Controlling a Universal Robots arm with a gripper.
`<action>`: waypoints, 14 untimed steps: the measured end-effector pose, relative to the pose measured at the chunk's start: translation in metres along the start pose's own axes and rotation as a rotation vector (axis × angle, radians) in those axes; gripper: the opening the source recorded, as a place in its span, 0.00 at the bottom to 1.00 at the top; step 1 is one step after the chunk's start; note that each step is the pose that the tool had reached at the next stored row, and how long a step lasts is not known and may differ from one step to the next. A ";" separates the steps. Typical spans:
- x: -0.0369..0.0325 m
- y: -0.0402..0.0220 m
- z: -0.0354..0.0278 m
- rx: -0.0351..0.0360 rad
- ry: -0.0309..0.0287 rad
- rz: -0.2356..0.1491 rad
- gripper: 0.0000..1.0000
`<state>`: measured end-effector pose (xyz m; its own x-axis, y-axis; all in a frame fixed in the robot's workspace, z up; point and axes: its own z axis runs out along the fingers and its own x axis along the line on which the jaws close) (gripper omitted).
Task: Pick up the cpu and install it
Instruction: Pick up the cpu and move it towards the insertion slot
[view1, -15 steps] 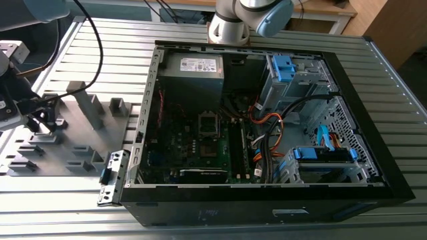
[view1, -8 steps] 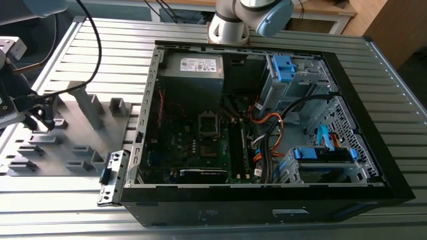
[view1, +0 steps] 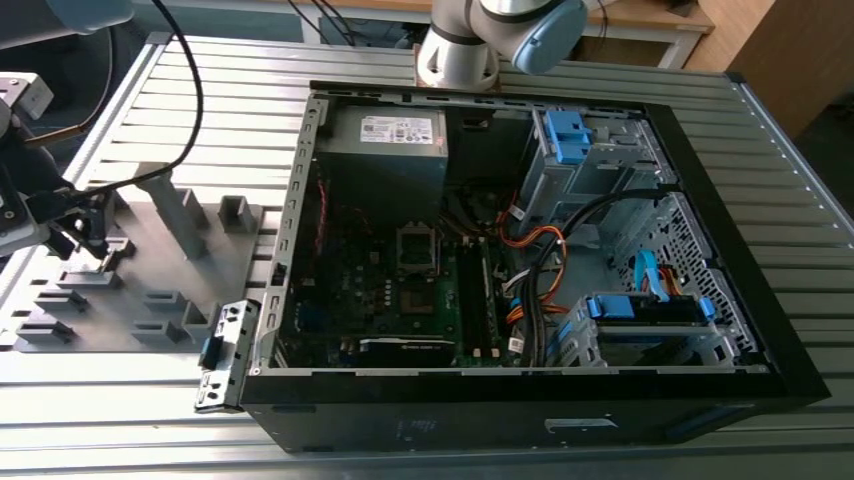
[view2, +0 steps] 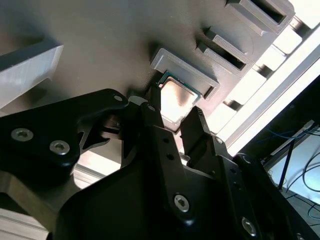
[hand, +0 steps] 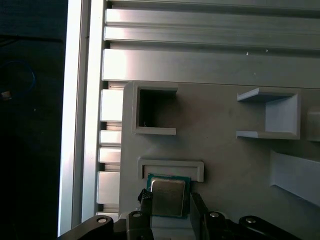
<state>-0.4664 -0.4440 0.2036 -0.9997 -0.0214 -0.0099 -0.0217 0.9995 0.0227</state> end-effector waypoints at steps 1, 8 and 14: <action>0.0000 0.0000 0.0000 0.0000 0.0000 0.000 0.43; 0.0000 0.0000 0.0001 0.0000 0.0000 0.000 0.43; 0.0000 0.0000 0.0019 -0.0003 -0.0004 0.000 0.51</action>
<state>-0.4663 -0.4439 0.2017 -0.9997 -0.0214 -0.0104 -0.0216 0.9995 0.0230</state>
